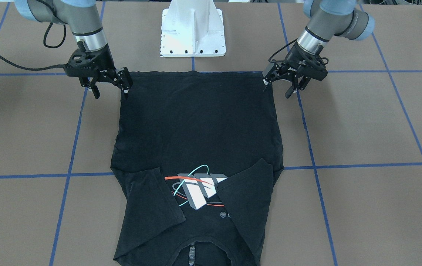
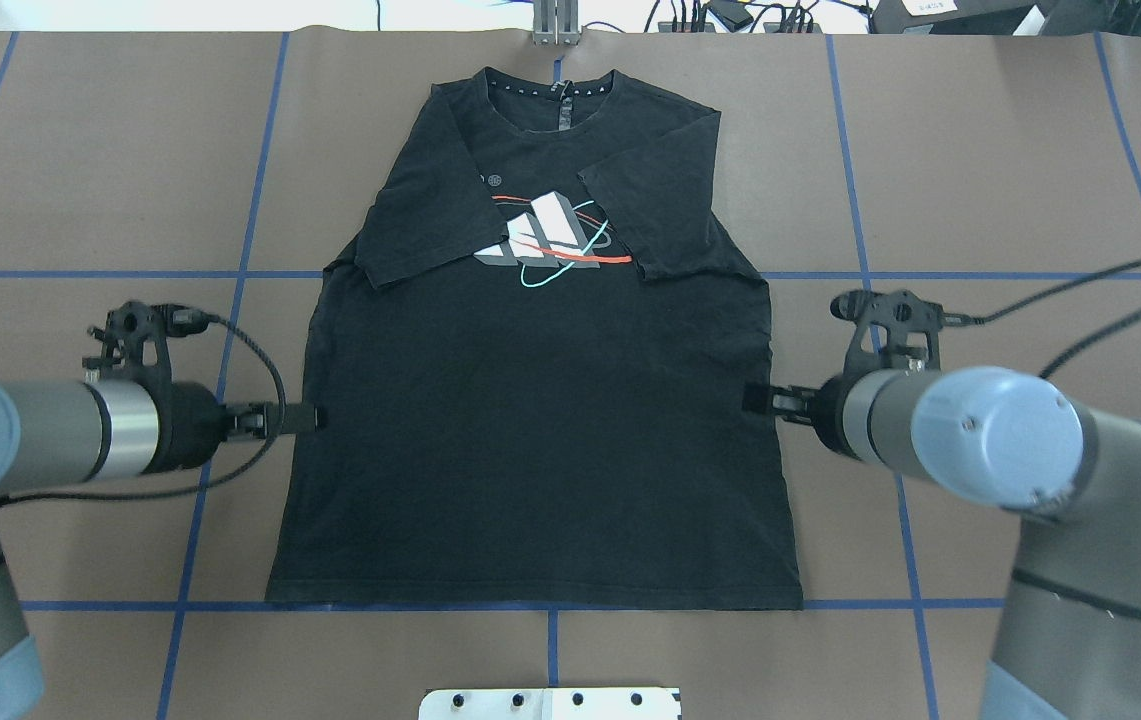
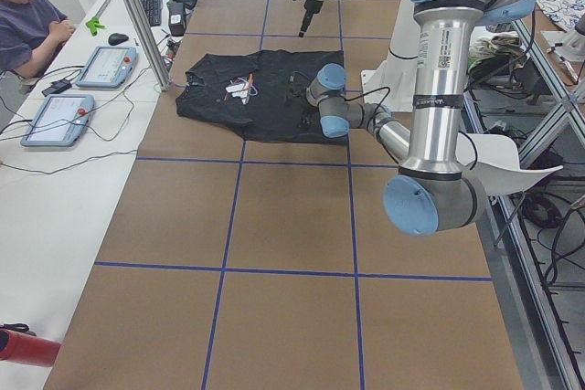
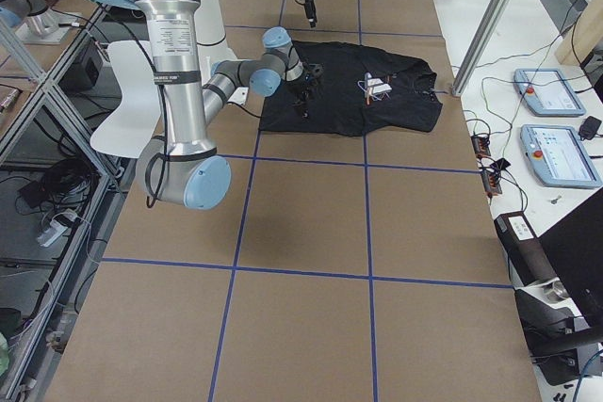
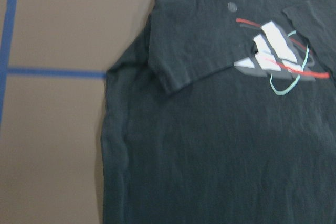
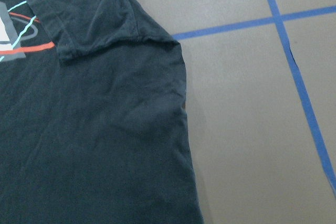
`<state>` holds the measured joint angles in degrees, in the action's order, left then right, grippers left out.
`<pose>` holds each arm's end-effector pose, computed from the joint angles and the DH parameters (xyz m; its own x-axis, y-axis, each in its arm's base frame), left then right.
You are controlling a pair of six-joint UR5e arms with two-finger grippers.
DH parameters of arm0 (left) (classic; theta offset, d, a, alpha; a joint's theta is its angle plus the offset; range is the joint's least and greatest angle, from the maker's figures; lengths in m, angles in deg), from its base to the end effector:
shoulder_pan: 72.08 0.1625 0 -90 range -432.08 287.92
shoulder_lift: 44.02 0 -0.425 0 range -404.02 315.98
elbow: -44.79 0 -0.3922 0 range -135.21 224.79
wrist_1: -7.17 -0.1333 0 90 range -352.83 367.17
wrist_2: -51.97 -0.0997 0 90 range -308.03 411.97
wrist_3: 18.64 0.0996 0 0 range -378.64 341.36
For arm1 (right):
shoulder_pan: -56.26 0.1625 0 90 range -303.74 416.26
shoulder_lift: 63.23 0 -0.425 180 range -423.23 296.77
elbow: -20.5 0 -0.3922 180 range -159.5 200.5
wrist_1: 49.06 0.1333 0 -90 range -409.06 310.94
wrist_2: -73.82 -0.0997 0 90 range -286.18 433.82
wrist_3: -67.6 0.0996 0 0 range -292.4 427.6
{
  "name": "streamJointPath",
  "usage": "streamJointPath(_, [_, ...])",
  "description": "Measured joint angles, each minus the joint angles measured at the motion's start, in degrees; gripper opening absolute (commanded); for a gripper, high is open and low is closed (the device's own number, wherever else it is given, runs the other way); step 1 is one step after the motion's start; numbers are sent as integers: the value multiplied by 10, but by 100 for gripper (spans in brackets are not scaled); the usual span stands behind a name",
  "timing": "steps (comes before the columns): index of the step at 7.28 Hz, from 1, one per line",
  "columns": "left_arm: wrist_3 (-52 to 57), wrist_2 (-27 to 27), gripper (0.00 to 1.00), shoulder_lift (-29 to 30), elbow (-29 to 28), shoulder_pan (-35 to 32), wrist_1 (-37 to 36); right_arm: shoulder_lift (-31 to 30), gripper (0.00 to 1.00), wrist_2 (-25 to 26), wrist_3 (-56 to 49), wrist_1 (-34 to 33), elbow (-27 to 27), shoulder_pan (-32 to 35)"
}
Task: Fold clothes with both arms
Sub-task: 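Move both grippers down to the shirt's hem corners nearest the robot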
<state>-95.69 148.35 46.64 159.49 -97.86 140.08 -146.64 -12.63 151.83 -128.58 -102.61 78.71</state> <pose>0.3864 -0.3224 0.3635 0.4009 0.0537 -0.9145 0.2559 0.9520 0.1681 -0.4003 -0.3163 0.3213 0.6316 0.1524 0.7602 -0.3634 0.9243 0.1167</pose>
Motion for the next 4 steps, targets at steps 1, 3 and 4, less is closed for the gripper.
streamJointPath(1, [-25, -26, 100, -18, 9, 43, 0, -27, 100, 31, 31, 0, -28, -40])
streamJointPath(3, [-63, -64, 100, -48, 13, 108, 0, -58, 100, 72, 69, 1, -62, -91])
streamJointPath(4, [-74, -74, 100, -61, 13, 129, 0, -66, 100, 80, 75, 1, -71, -100])
